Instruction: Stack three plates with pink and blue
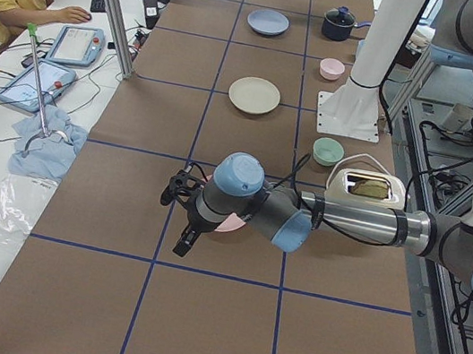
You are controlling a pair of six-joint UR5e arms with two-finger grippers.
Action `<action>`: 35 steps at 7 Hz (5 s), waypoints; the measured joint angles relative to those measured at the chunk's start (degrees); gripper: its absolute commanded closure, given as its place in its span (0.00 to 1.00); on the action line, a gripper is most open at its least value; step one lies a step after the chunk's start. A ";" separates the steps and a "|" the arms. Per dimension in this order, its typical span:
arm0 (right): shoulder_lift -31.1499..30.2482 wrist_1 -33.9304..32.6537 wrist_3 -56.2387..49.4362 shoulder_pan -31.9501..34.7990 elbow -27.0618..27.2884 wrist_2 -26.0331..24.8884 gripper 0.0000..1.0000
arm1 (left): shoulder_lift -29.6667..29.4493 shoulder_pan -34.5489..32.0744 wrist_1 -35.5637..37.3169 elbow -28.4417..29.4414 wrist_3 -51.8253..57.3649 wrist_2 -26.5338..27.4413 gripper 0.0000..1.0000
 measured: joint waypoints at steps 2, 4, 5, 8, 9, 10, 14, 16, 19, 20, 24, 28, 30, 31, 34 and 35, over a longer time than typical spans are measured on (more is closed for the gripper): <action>0.01 0.04 0.06 0.01 0.40 -0.03 0.00 | 0.13 0.06 -1.70 -0.10 0.47 0.15 0.00; 0.12 0.01 0.09 0.00 0.52 0.01 0.00 | 0.58 0.14 -2.89 0.33 0.45 -0.02 0.00; 0.13 0.00 0.09 0.00 0.53 0.05 0.00 | 0.83 0.15 -3.11 0.34 0.42 -0.09 0.00; -0.14 0.00 0.08 -0.01 -0.08 0.91 0.00 | 1.01 0.19 -3.12 0.42 0.44 -0.13 0.00; -0.23 0.00 0.02 -0.04 -0.79 0.90 0.00 | 1.02 0.21 -3.11 0.40 0.43 -0.14 0.00; -0.26 0.00 -0.04 -0.10 -1.48 0.84 0.00 | 1.02 0.23 -3.14 0.34 0.39 -0.16 0.00; -0.22 -0.07 0.00 -0.44 -2.53 0.92 0.00 | 0.94 1.88 -3.00 0.88 0.40 -0.22 0.00; -0.18 -0.03 0.00 -0.77 -2.68 0.93 0.00 | 0.64 4.23 -2.99 2.09 -1.58 -0.22 0.00; 0.25 0.00 0.02 -1.35 -3.82 0.79 0.00 | -0.51 9.78 -3.92 5.19 -7.56 -2.80 0.01; 0.50 0.00 0.06 -1.43 -4.47 0.83 0.00 | -1.35 12.55 -5.47 6.53 -8.28 -3.14 0.01; 0.67 0.09 0.01 -1.49 -4.69 0.92 0.00 | -3.83 22.32 -11.38 11.90 -21.72 -4.28 0.01; 0.67 0.09 0.00 -1.49 -4.68 0.93 0.00 | -6.33 27.50 -15.50 17.53 -27.79 -4.43 0.18; 0.67 0.09 -0.02 -1.49 -4.69 0.94 0.00 | -6.58 29.08 -19.16 20.00 -28.22 -4.39 0.83; 0.67 0.09 -0.05 -1.49 -4.66 1.00 0.00 | -6.60 29.35 -19.78 20.49 -28.27 -4.33 1.00; 0.67 0.09 -0.08 -1.49 -4.48 1.17 0.00 | -7.11 29.63 -20.14 20.72 -30.10 -4.44 1.00; 0.67 0.09 -0.08 -1.49 -4.46 1.18 0.00 | -7.34 29.66 -20.18 20.36 -30.57 -4.76 1.00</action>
